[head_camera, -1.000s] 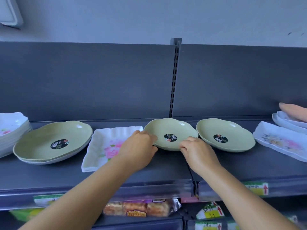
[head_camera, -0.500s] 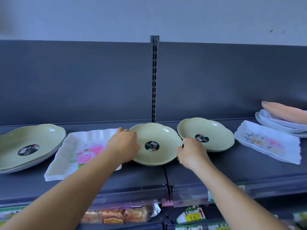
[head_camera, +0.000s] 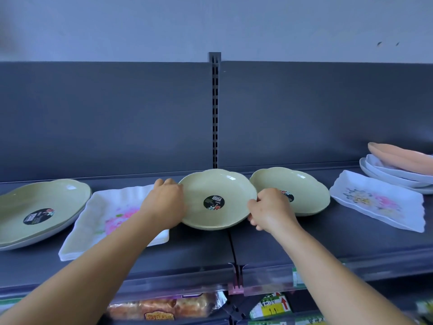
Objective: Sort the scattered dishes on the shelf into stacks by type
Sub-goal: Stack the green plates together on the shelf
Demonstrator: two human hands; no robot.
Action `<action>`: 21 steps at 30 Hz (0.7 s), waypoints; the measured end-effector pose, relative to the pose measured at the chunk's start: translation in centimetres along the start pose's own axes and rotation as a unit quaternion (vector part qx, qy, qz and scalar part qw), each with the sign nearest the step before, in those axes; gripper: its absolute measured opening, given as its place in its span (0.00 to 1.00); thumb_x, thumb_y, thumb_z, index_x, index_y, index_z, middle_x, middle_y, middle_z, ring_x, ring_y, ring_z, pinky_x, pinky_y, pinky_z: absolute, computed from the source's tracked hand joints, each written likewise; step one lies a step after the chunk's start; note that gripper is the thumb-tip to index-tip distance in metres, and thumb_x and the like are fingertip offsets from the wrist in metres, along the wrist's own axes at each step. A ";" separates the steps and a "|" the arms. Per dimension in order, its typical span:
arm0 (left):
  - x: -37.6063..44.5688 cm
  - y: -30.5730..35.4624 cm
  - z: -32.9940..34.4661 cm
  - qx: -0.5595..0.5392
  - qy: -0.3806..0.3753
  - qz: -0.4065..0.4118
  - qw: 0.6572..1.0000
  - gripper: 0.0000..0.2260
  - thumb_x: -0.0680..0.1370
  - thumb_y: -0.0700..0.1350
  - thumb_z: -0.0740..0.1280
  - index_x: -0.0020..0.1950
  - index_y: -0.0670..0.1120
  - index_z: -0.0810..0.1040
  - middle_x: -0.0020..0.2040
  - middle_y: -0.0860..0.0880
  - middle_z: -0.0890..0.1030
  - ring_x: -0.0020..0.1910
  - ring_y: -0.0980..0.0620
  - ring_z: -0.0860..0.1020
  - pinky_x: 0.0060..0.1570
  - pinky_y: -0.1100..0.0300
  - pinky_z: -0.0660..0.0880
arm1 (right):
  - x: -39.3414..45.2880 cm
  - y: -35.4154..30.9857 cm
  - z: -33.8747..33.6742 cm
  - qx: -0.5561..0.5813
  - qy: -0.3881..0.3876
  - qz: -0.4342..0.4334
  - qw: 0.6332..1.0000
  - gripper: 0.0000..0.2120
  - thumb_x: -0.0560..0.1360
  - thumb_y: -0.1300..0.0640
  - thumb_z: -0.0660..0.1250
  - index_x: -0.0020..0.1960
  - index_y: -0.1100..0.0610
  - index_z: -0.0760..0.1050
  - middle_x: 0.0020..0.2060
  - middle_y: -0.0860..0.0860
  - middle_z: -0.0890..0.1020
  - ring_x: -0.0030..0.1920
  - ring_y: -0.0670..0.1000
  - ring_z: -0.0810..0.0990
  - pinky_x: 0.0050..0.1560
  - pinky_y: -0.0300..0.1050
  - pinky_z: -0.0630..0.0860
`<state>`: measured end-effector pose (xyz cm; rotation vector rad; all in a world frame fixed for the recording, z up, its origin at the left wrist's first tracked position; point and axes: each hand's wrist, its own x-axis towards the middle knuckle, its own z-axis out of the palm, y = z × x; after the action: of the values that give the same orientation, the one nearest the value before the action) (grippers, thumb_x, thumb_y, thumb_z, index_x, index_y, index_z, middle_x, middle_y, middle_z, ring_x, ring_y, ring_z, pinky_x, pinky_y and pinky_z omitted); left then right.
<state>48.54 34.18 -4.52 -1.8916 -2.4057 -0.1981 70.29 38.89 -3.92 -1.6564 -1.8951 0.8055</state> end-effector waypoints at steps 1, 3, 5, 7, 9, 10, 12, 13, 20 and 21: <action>0.0 -0.3 -0.1 -0.019 0.020 -0.002 1.000 0.04 0.74 0.39 0.59 0.41 0.46 0.67 0.44 0.50 0.71 0.52 0.47 0.70 0.53 0.53 0.74 | 0.0 -0.1 -0.5 0.006 0.013 -0.007 1.000 0.11 0.73 0.62 0.58 0.37 0.65 0.76 0.34 0.60 0.85 0.31 0.59 0.84 0.40 0.52 0.83; 0.0 -0.3 -0.8 -0.091 0.058 -0.009 0.994 0.07 0.74 0.37 0.58 0.46 0.44 0.74 0.49 0.49 0.74 0.53 0.46 0.73 0.46 0.55 0.74 | 0.0 -0.2 -1.5 0.019 0.041 -0.017 0.999 0.11 0.72 0.62 0.58 0.42 0.67 0.77 0.33 0.59 0.85 0.31 0.59 0.83 0.40 0.54 0.83; -0.2 0.5 -1.7 -0.155 0.087 -0.011 0.984 0.08 0.75 0.36 0.57 0.47 0.43 0.74 0.47 0.49 0.73 0.48 0.45 0.74 0.37 0.58 0.68 | 0.2 0.1 -2.7 0.032 0.061 -0.013 0.998 0.11 0.73 0.61 0.58 0.44 0.65 0.77 0.33 0.59 0.84 0.27 0.56 0.80 0.39 0.52 0.82; -0.1 1.9 -2.5 -0.181 0.113 -0.010 0.977 0.05 0.75 0.37 0.58 0.40 0.44 0.69 0.41 0.50 0.69 0.40 0.46 0.71 0.31 0.60 0.62 | 0.5 0.9 -4.1 0.032 0.076 -0.011 0.997 0.12 0.73 0.60 0.58 0.45 0.65 0.78 0.34 0.60 0.84 0.26 0.55 0.78 0.36 0.49 0.80; 0.6 3.6 -2.7 -0.209 0.112 -0.012 0.971 0.09 0.75 0.38 0.60 0.36 0.45 0.64 0.37 0.49 0.68 0.36 0.47 0.68 0.28 0.61 0.60 | 1.1 2.2 -5.5 0.026 0.096 -0.009 0.995 0.12 0.74 0.60 0.58 0.47 0.65 0.78 0.36 0.62 0.84 0.27 0.55 0.78 0.36 0.49 0.79; 1.1 4.4 -2.6 -0.225 0.102 -0.009 0.969 0.08 0.74 0.38 0.61 0.36 0.43 0.66 0.37 0.47 0.70 0.34 0.48 0.68 0.27 0.61 0.60 | 1.4 3.0 -6.2 0.021 0.110 -0.010 0.994 0.12 0.74 0.60 0.58 0.47 0.65 0.78 0.36 0.62 0.84 0.28 0.55 0.77 0.36 0.50 0.79; 2.1 6.5 -2.5 -0.256 0.087 0.003 0.963 0.05 0.73 0.38 0.62 0.40 0.38 0.73 0.39 0.43 0.74 0.32 0.50 0.67 0.26 0.61 0.61 | 2.2 4.5 -7.5 0.010 0.143 -0.015 0.990 0.13 0.73 0.58 0.58 0.47 0.66 0.77 0.38 0.63 0.83 0.30 0.55 0.75 0.37 0.51 0.78; 2.6 7.6 -2.3 -0.272 0.079 0.005 0.959 0.06 0.73 0.38 0.62 0.42 0.35 0.74 0.39 0.42 0.75 0.31 0.50 0.66 0.26 0.61 0.61 | 2.7 5.3 -8.1 0.007 0.153 -0.015 0.988 0.13 0.73 0.57 0.59 0.47 0.66 0.77 0.39 0.64 0.82 0.32 0.57 0.75 0.36 0.49 0.76; 6.1 13.5 -0.4 -0.316 0.041 -0.005 0.948 0.05 0.74 0.37 0.62 0.38 0.41 0.69 0.32 0.47 0.68 0.31 0.49 0.63 0.28 0.60 0.60 | 4.7 8.8 -11.0 -0.057 0.156 -0.004 0.986 0.17 0.77 0.57 0.58 0.31 0.55 0.60 0.26 0.50 0.64 0.28 0.51 0.61 0.28 0.44 0.56; 6.4 13.9 -0.1 -0.315 0.035 -0.007 0.948 0.05 0.74 0.37 0.62 0.37 0.41 0.69 0.32 0.47 0.67 0.32 0.49 0.63 0.28 0.60 0.60 | 5.1 9.3 -11.2 -0.072 0.154 -0.002 0.985 0.17 0.77 0.57 0.58 0.31 0.55 0.59 0.26 0.50 0.63 0.27 0.50 0.60 0.28 0.44 0.55</action>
<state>60.50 43.59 -2.80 -2.0228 -2.4956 -1.1344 83.88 46.00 -2.72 -1.7467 -1.7712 0.3879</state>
